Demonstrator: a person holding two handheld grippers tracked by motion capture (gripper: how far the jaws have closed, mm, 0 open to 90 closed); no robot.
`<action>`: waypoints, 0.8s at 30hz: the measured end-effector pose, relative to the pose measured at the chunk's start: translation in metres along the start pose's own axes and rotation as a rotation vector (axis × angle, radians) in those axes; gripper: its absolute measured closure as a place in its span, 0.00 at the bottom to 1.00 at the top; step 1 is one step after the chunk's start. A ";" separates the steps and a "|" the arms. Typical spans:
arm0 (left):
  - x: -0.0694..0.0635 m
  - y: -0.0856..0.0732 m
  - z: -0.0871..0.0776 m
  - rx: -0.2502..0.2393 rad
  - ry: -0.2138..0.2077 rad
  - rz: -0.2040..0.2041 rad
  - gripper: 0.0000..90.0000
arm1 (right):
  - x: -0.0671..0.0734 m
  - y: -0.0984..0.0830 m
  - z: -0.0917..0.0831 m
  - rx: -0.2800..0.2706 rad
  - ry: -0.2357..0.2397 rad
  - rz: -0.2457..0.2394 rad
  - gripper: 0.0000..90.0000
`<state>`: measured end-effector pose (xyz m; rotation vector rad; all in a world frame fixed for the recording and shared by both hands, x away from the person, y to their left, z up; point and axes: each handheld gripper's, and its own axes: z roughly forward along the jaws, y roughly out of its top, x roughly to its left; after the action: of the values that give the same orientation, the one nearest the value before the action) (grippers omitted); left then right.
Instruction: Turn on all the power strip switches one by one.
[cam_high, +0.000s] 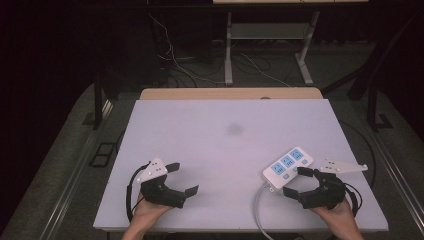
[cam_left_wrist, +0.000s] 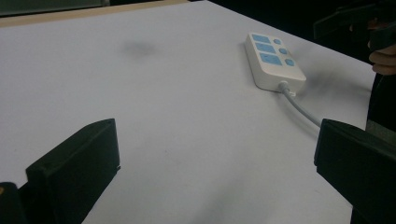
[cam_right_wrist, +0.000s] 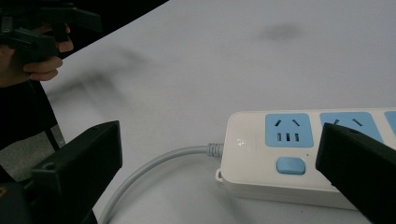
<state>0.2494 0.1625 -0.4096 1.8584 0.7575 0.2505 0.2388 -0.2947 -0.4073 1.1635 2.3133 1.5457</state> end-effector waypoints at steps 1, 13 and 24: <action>0.000 0.000 0.000 0.005 0.005 0.002 0.00 | 0.001 0.000 0.000 -0.002 0.000 -0.008 0.01; 0.003 -0.004 -0.001 0.000 0.000 -0.016 0.00 | 0.001 0.002 -0.005 -0.008 0.003 -0.007 0.01; 0.001 -0.006 0.000 0.010 -0.002 -0.006 0.00 | 0.003 0.005 -0.001 0.023 0.014 -0.018 0.01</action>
<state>0.2483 0.1641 -0.4150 1.8652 0.7644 0.2409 0.2385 -0.2930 -0.4019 1.1380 2.3493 1.5307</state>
